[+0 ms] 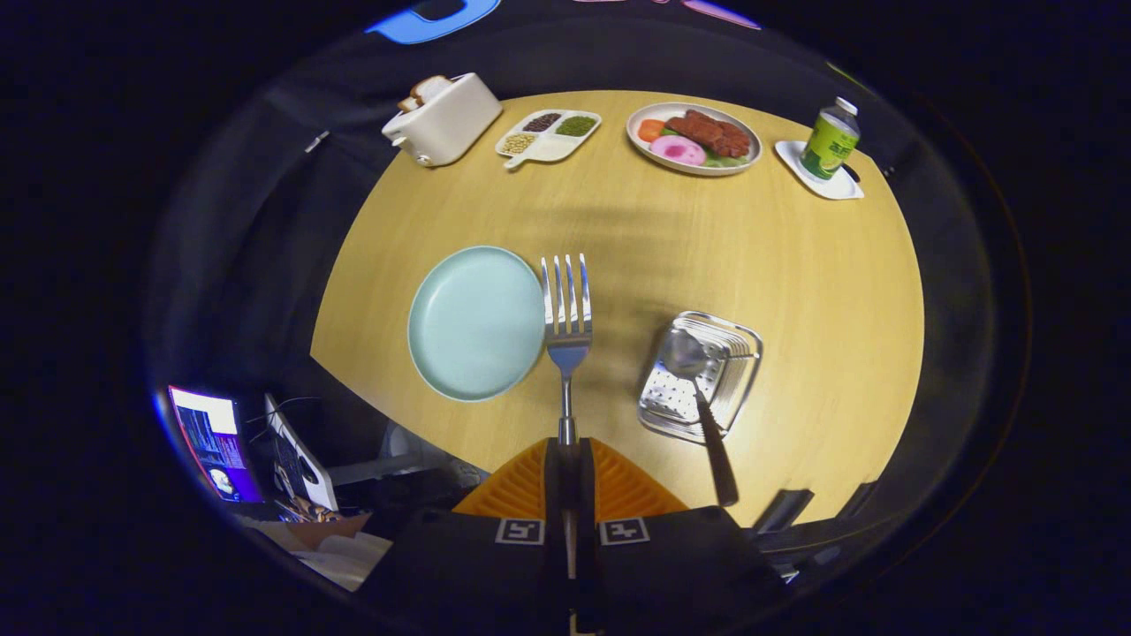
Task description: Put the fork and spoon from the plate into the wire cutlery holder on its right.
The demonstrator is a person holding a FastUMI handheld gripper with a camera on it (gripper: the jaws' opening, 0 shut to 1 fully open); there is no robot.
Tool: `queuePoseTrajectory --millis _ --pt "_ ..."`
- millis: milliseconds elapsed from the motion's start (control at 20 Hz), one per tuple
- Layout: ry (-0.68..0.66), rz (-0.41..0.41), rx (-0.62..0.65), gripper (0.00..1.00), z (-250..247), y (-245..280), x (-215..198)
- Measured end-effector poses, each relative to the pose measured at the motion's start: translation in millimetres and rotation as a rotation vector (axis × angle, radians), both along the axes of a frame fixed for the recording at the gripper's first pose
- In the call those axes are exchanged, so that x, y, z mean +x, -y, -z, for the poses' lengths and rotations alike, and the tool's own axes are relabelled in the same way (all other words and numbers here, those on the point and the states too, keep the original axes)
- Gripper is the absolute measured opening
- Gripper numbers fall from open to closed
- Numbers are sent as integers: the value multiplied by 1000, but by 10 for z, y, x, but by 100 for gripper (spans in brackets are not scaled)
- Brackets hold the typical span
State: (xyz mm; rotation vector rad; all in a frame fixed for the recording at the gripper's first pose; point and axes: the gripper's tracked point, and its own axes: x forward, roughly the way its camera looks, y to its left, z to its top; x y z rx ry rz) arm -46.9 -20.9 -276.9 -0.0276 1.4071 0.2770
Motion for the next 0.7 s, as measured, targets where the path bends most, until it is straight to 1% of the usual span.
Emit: queuePoseTrajectory --millis 150,250,450,700 --pt "-83 -34 -88 8 90 430 -85" --pt "-133 -24 -95 8 93 557 -105" --pt "-231 -19 -77 8 121 621 -117" --pt "-270 -16 -75 8 159 603 -57"
